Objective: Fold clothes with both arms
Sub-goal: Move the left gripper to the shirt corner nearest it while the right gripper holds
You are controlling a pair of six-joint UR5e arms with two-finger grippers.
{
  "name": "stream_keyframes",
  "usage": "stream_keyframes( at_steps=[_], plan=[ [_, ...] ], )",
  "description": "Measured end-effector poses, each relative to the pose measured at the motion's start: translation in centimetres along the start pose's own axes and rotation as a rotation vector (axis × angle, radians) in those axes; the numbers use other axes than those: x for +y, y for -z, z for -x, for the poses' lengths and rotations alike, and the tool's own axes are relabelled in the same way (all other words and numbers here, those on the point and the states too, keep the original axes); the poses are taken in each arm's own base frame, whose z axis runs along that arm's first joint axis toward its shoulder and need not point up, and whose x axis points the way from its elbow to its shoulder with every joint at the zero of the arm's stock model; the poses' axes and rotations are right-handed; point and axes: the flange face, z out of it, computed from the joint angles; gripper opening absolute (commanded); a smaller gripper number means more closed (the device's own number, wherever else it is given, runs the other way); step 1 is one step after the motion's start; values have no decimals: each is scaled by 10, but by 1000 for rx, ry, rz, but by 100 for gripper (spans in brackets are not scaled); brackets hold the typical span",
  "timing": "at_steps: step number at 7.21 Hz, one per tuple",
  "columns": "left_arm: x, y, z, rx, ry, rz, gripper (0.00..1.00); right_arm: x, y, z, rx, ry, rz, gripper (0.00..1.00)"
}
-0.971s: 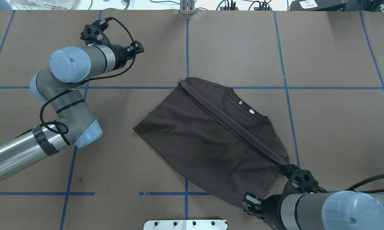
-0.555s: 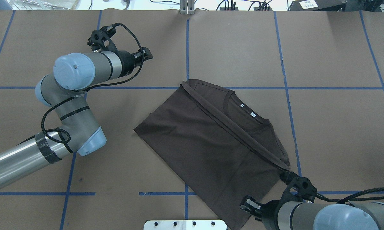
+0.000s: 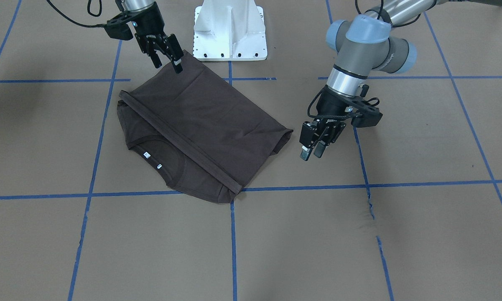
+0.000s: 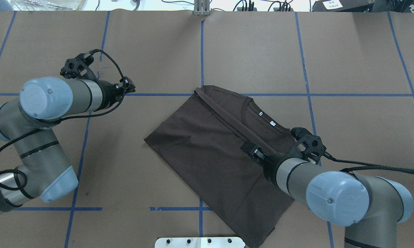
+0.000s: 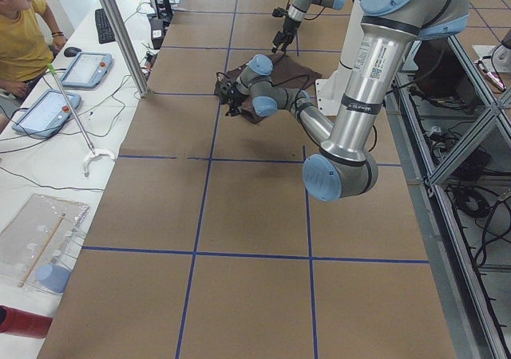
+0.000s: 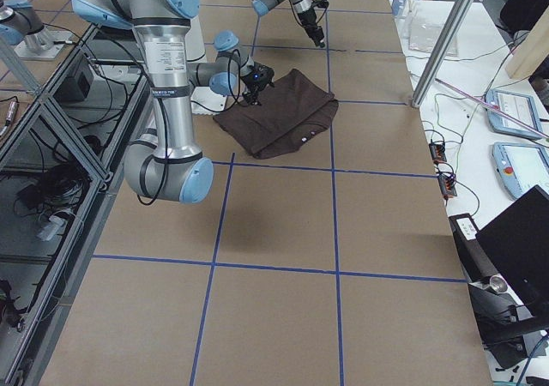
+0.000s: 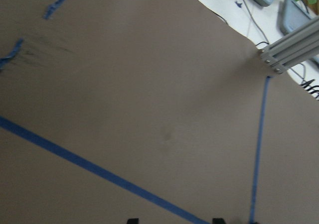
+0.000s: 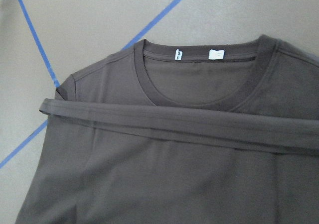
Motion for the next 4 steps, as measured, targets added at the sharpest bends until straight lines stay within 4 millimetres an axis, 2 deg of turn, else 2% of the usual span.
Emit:
stream_keyframes(
  at_steps=[1, 2, 3, 4],
  plan=[
    [41, -4, -7, -32, -17, 49, 62, -6, -9, 11, -6, 8, -20, 100],
    [70, -8, -9, -52, -28, 84, 73, -8, -16, 14, -2, 14, -31, 100],
    [89, -13, -5, -72, -39, 106, 91, -9, -21, 16, 1, 17, -35, 100],
    [99, -16, -4, -90, -43, 118, 91, -11, -23, 16, 4, 17, -41, 100]
  ],
)
